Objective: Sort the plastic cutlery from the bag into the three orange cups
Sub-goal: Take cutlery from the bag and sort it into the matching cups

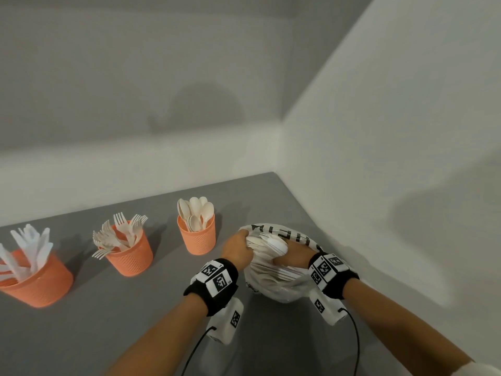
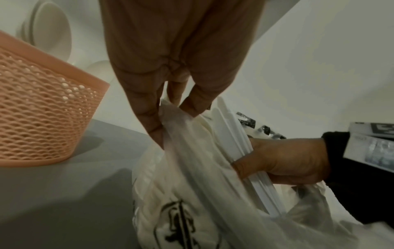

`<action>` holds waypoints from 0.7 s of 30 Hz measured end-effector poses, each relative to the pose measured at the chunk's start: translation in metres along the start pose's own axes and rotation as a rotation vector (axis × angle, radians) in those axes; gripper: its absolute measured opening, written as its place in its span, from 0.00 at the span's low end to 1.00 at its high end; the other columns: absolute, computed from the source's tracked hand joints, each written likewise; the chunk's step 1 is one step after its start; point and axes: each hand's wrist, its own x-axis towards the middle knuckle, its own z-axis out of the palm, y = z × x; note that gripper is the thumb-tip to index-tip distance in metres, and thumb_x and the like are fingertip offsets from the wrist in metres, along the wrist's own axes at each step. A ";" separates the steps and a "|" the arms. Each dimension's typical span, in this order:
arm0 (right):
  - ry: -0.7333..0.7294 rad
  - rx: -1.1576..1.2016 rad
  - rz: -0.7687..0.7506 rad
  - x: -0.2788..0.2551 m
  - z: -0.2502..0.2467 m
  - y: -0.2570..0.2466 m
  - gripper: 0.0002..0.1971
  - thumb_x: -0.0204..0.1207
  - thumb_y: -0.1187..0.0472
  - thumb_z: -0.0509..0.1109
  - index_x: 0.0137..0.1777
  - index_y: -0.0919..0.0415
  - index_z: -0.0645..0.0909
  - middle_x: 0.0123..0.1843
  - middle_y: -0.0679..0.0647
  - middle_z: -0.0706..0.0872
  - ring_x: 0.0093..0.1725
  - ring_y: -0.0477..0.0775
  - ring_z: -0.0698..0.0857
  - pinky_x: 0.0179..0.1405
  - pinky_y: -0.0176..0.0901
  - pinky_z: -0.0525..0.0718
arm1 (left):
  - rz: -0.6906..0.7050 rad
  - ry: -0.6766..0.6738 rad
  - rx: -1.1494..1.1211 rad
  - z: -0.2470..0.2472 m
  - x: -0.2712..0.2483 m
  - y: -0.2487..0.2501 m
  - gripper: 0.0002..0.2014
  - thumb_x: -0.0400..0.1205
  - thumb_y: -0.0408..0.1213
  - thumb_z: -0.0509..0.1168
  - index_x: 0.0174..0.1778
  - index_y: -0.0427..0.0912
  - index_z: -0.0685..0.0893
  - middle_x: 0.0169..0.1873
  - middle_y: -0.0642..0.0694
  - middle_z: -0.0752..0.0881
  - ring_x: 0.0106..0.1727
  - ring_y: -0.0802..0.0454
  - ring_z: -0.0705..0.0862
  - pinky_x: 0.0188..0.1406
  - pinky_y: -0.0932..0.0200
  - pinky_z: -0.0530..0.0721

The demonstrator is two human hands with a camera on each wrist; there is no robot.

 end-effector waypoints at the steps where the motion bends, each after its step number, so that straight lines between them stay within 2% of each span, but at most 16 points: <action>1: 0.011 0.035 0.004 0.000 0.000 0.001 0.26 0.73 0.61 0.72 0.71 0.56 0.71 0.59 0.52 0.80 0.58 0.49 0.77 0.70 0.47 0.75 | 0.001 -0.011 -0.009 -0.001 0.001 0.000 0.23 0.79 0.26 0.57 0.73 0.34 0.70 0.65 0.35 0.81 0.66 0.39 0.79 0.63 0.55 0.74; 4: 0.084 0.041 -0.040 -0.004 0.001 -0.004 0.26 0.72 0.63 0.71 0.70 0.56 0.73 0.62 0.54 0.82 0.62 0.53 0.80 0.65 0.44 0.76 | 0.010 -0.010 -0.061 -0.004 0.001 0.000 0.16 0.82 0.32 0.58 0.66 0.34 0.76 0.62 0.36 0.83 0.64 0.39 0.80 0.57 0.58 0.74; 6: 0.147 0.113 -0.119 -0.007 0.001 -0.010 0.23 0.71 0.66 0.70 0.67 0.60 0.76 0.60 0.56 0.84 0.60 0.55 0.82 0.62 0.44 0.79 | 0.010 -0.003 -0.109 -0.003 0.001 -0.001 0.16 0.83 0.34 0.60 0.65 0.34 0.77 0.62 0.36 0.83 0.65 0.40 0.80 0.59 0.58 0.74; 7: 0.182 0.160 -0.145 -0.009 0.001 -0.014 0.21 0.71 0.68 0.70 0.65 0.61 0.77 0.57 0.57 0.85 0.56 0.56 0.83 0.58 0.43 0.81 | -0.008 -0.012 -0.143 -0.003 -0.001 -0.003 0.17 0.82 0.35 0.61 0.66 0.34 0.77 0.63 0.36 0.82 0.65 0.40 0.79 0.61 0.58 0.73; 8: 0.214 0.220 -0.165 -0.011 -0.001 -0.019 0.17 0.72 0.69 0.70 0.60 0.61 0.78 0.51 0.56 0.85 0.50 0.54 0.84 0.49 0.39 0.82 | -0.023 -0.031 -0.180 -0.002 -0.001 -0.005 0.18 0.82 0.36 0.62 0.67 0.34 0.76 0.65 0.37 0.81 0.66 0.41 0.78 0.63 0.58 0.73; 10: 0.277 0.376 -0.165 -0.012 -0.006 -0.028 0.08 0.73 0.69 0.70 0.48 0.57 0.78 0.36 0.51 0.81 0.33 0.42 0.82 0.32 0.30 0.78 | -0.028 -0.081 -0.236 -0.002 -0.003 -0.011 0.19 0.82 0.38 0.62 0.68 0.35 0.76 0.66 0.37 0.80 0.67 0.42 0.78 0.63 0.58 0.72; 11: 0.313 0.460 -0.152 -0.011 -0.008 -0.032 0.07 0.74 0.68 0.70 0.42 0.57 0.77 0.31 0.49 0.79 0.27 0.39 0.79 0.29 0.29 0.78 | -0.008 -0.088 -0.253 -0.004 -0.005 -0.012 0.17 0.83 0.37 0.62 0.66 0.35 0.78 0.64 0.35 0.81 0.65 0.42 0.79 0.60 0.59 0.73; 12: 0.347 0.558 -0.138 -0.010 -0.010 -0.037 0.08 0.75 0.67 0.70 0.38 0.57 0.76 0.29 0.50 0.78 0.26 0.40 0.79 0.32 0.33 0.80 | 0.018 -0.069 -0.282 -0.007 -0.007 -0.014 0.14 0.83 0.35 0.62 0.63 0.35 0.80 0.62 0.34 0.82 0.60 0.43 0.80 0.57 0.60 0.73; 14: 0.392 0.794 -0.091 -0.007 -0.015 -0.048 0.08 0.75 0.65 0.71 0.35 0.58 0.77 0.28 0.53 0.78 0.28 0.48 0.78 0.39 0.45 0.82 | 0.048 0.057 -0.393 -0.017 -0.013 -0.015 0.10 0.83 0.33 0.61 0.56 0.33 0.83 0.55 0.38 0.86 0.51 0.50 0.82 0.53 0.63 0.75; 17: 0.391 1.057 -0.106 -0.001 -0.015 -0.069 0.10 0.75 0.65 0.71 0.33 0.59 0.77 0.26 0.53 0.75 0.23 0.47 0.76 0.31 0.42 0.79 | 0.007 0.231 -0.621 -0.034 -0.025 -0.019 0.09 0.84 0.31 0.57 0.49 0.36 0.83 0.41 0.46 0.84 0.39 0.57 0.79 0.43 0.65 0.76; 19: 0.384 1.095 -0.153 0.003 -0.010 -0.087 0.12 0.75 0.66 0.70 0.31 0.58 0.75 0.24 0.51 0.74 0.22 0.46 0.74 0.29 0.40 0.77 | -0.086 0.220 -0.850 -0.043 -0.034 -0.025 0.10 0.85 0.33 0.55 0.46 0.39 0.81 0.37 0.45 0.81 0.35 0.54 0.77 0.38 0.63 0.77; 21: 0.386 1.110 -0.167 0.008 -0.001 -0.105 0.11 0.75 0.67 0.69 0.32 0.57 0.75 0.24 0.50 0.75 0.23 0.46 0.75 0.30 0.39 0.76 | -0.249 0.145 -1.090 -0.050 -0.045 -0.033 0.12 0.86 0.36 0.52 0.44 0.39 0.79 0.35 0.44 0.80 0.34 0.52 0.77 0.36 0.61 0.77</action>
